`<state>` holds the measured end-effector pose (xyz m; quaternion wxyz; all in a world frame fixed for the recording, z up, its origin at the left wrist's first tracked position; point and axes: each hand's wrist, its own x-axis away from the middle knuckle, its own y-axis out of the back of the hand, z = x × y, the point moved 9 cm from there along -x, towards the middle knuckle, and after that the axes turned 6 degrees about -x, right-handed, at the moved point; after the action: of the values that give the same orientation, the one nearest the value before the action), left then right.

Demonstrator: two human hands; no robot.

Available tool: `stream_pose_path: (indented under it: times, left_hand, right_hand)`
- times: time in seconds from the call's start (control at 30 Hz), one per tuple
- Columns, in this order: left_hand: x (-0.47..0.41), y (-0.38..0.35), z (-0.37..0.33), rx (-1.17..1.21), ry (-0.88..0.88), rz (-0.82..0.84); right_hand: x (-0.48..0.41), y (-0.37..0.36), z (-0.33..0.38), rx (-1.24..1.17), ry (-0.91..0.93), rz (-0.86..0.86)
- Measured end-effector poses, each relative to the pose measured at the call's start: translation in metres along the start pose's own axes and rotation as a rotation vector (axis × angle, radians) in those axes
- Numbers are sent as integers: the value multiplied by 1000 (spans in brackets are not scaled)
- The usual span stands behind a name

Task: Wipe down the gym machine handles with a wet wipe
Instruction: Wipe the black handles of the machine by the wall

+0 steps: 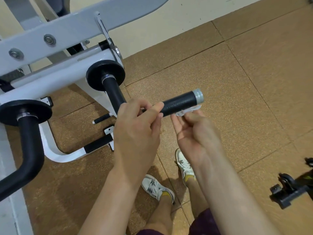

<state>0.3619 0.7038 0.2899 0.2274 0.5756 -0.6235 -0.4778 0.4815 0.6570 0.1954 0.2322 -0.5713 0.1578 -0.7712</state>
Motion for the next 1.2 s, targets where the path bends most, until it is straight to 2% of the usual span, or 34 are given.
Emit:
stream_pose_path:
  times: [0.17, 0.23, 0.33, 0.43, 0.5, 0.6, 0.77, 0.93, 1.1, 1.2]
  left_hand:
    - [0, -1, -4, 5, -1, -4]
    - [0, -1, -5, 5, 2, -4]
    - [-2, -2, -10, -2, 20, 18]
    - [-4, -5, -12, -6, 34, 46]
    - [-6, -7, -12, -5, 44, 60]
    - [-10, -9, -11, 19, 65, 79]
    - [-19, -8, -11, 117, 116, 113]
    - [-20, -3, -5, 138, 165, 117]
    - [3, 6, 38, 120, 483, 62]
    - [9, 2, 46, 185, 558, 76]
  right_hand:
    - [2, 3, 12, 146, -28, 32]
    - [-2, 4, 31, 153, 56, 4]
    - [-1, 0, 44, 295, 213, 48]
    - [-4, -8, 70, 599, 383, 117]
    - [-9, -30, 93, 980, 454, 227]
    - [-18, -67, 101, 1471, 335, 464]
    - [-33, -96, 80, 1654, -27, 718]
    - [-34, -114, 49, 1934, -209, 989]
    - [-35, -130, 29, 2019, -212, 989]
    - [-38, -132, 9, 2000, -175, 1003]
